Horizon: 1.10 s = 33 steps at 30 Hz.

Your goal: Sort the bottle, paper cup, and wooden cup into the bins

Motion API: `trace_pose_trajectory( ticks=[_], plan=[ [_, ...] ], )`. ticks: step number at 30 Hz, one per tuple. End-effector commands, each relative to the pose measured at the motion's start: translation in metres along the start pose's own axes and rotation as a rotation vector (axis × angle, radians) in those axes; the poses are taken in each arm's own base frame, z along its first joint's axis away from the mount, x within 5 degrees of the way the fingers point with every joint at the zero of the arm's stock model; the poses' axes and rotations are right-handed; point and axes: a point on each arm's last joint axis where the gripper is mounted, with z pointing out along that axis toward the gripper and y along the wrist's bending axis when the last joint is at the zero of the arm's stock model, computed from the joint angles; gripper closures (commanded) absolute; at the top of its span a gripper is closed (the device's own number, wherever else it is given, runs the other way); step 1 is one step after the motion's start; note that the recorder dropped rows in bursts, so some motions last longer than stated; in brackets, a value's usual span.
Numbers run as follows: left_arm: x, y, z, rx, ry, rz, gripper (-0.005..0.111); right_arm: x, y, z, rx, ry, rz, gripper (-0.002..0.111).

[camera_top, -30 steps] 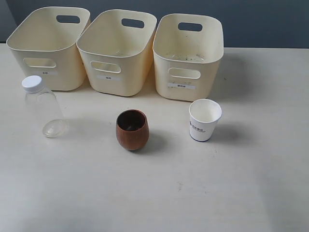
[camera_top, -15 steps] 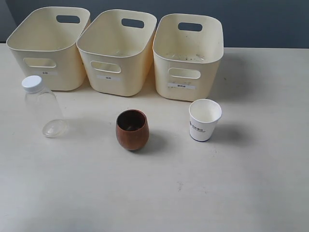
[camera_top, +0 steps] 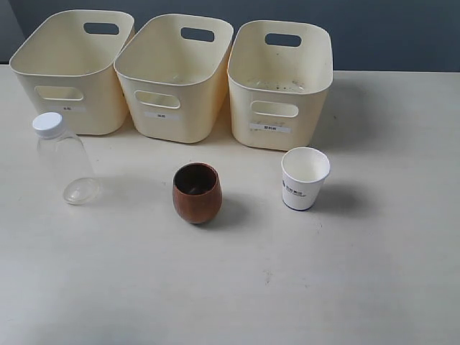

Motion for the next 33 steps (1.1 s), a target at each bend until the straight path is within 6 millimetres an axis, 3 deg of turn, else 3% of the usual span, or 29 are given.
trace_pose_trajectory(
  ticks=[1,8,16,25,33],
  plan=[
    [-0.002,0.000,0.000,0.012,-0.008,-0.006,0.107,-0.009,0.012,0.038,-0.170,0.139,-0.141,0.109],
    [-0.002,0.000,0.000,0.012,-0.008,-0.006,0.107,0.002,0.031,0.092,-0.405,0.312,-0.229,0.109],
    [-0.002,0.000,0.000,0.012,-0.008,-0.006,0.107,0.045,0.051,0.143,-0.584,0.512,-0.519,0.109],
    [-0.002,0.000,0.000,0.012,-0.008,-0.006,0.107,0.131,0.083,0.175,-0.818,0.899,-0.675,0.109],
    [-0.002,0.000,0.000,0.012,-0.008,-0.006,0.107,0.207,0.102,0.185,-0.823,1.287,-0.751,0.109]
  ],
)
